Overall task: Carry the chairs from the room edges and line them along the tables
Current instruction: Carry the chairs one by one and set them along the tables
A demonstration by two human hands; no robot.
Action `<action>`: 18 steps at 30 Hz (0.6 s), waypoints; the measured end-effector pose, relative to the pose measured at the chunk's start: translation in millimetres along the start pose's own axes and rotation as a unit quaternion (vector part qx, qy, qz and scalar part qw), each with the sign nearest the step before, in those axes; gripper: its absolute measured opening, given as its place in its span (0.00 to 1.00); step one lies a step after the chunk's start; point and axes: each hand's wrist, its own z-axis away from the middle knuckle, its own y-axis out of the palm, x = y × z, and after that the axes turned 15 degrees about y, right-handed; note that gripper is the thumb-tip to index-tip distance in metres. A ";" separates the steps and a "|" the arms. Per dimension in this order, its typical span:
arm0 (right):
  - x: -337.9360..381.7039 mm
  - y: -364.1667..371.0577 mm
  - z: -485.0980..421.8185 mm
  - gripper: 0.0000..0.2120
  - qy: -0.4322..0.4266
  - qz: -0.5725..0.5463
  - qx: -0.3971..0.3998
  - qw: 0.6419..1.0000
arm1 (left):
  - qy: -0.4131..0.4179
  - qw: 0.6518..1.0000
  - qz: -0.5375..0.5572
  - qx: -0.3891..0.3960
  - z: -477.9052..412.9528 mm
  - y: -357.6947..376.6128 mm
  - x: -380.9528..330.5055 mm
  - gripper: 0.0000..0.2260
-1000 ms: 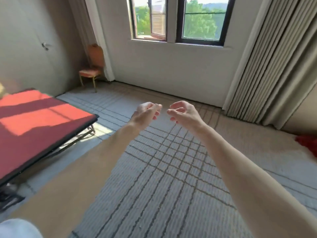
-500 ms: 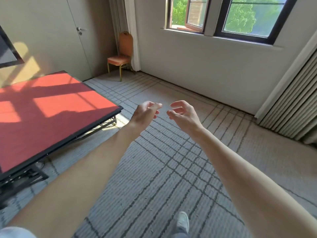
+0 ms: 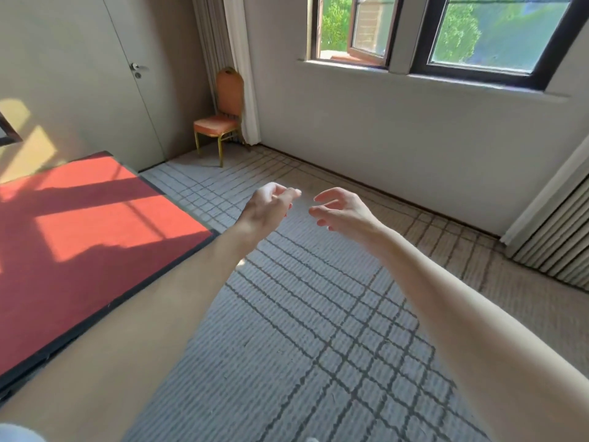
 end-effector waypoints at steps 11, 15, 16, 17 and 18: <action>80.6 -15.7 -220.2 0.14 0.000 0.056 -0.001 0.998 | -0.003 0.999 -0.013 -0.044 -198.8 -36.4 77.3 0.17; 98.9 5.6 -311.5 0.14 0.001 0.073 0.010 0.997 | -0.022 0.997 0.007 -0.074 -277.6 -56.1 127.6 0.17; 107.8 13.2 -343.2 0.14 0.002 0.078 0.010 0.997 | -0.027 0.997 0.008 -0.075 -307.6 -64.3 144.8 0.18; 111.0 17.1 -361.5 0.14 0.002 0.080 0.009 0.997 | -0.028 0.997 0.008 -0.073 -324.7 -68.7 156.8 0.18; 118.1 21.8 -383.6 0.14 0.002 0.081 0.007 0.997 | -0.033 0.997 0.007 -0.076 -346.6 -74.9 167.1 0.19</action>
